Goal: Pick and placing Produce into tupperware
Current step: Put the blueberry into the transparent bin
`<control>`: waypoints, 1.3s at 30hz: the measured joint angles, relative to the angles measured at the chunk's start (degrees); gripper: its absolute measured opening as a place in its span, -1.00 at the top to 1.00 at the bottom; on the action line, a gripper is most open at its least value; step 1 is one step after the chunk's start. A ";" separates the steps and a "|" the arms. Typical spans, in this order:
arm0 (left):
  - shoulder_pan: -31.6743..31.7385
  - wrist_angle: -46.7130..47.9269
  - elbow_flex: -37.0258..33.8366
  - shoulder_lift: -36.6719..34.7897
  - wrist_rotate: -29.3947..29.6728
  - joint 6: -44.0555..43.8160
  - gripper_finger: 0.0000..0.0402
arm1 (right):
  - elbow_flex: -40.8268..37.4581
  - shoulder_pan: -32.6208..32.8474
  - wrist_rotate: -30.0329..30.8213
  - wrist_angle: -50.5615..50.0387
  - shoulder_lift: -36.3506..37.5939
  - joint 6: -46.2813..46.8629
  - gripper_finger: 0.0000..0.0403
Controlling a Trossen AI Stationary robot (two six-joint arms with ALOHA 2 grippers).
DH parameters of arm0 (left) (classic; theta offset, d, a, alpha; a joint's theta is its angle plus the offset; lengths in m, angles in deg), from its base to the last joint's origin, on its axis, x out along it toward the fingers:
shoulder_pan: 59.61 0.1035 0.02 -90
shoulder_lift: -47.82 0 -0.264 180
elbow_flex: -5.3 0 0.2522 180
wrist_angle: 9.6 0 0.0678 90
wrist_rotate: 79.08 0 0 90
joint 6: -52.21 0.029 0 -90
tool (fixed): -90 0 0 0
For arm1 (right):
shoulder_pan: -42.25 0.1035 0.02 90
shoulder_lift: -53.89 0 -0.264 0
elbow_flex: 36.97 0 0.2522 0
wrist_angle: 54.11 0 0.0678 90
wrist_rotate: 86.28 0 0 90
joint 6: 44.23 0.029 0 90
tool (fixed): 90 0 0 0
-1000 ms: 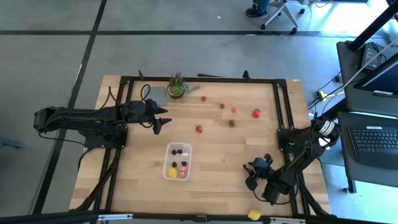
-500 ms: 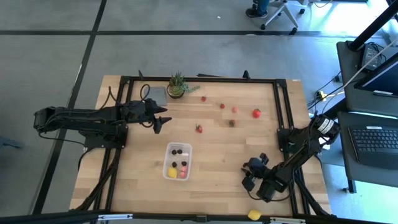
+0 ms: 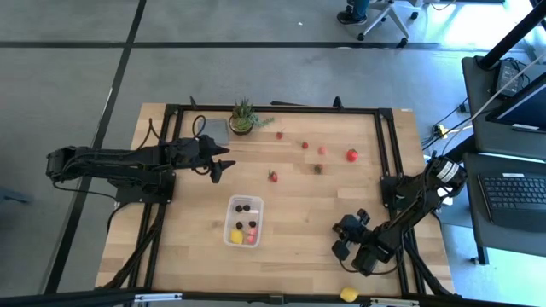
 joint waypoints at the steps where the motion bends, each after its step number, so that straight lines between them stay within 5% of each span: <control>1: 0.00 0.00 0.00 0.00 0.00 0.00 -0.30 | 0.00 0.00 -0.02 0.00 0.00 0.59 0.78; 13: 0.01 0.00 0.00 0.00 -0.01 0.00 -0.30 | 6.91 -4.50 -0.88 -5.67 1.58 6.10 0.79; 24: 0.01 0.09 0.00 0.00 -0.01 0.42 -0.30 | 25.78 -19.06 1.14 -4.50 1.92 -31.37 0.87; 30: 0.00 0.11 0.00 0.00 -0.03 0.44 -0.30 | 32.07 -27.75 -4.87 6.12 1.80 -49.73 0.97; 39: 0.01 2.43 0.01 0.00 -0.06 0.39 -0.30 | 33.77 -33.76 -8.97 8.25 -0.09 -53.47 0.96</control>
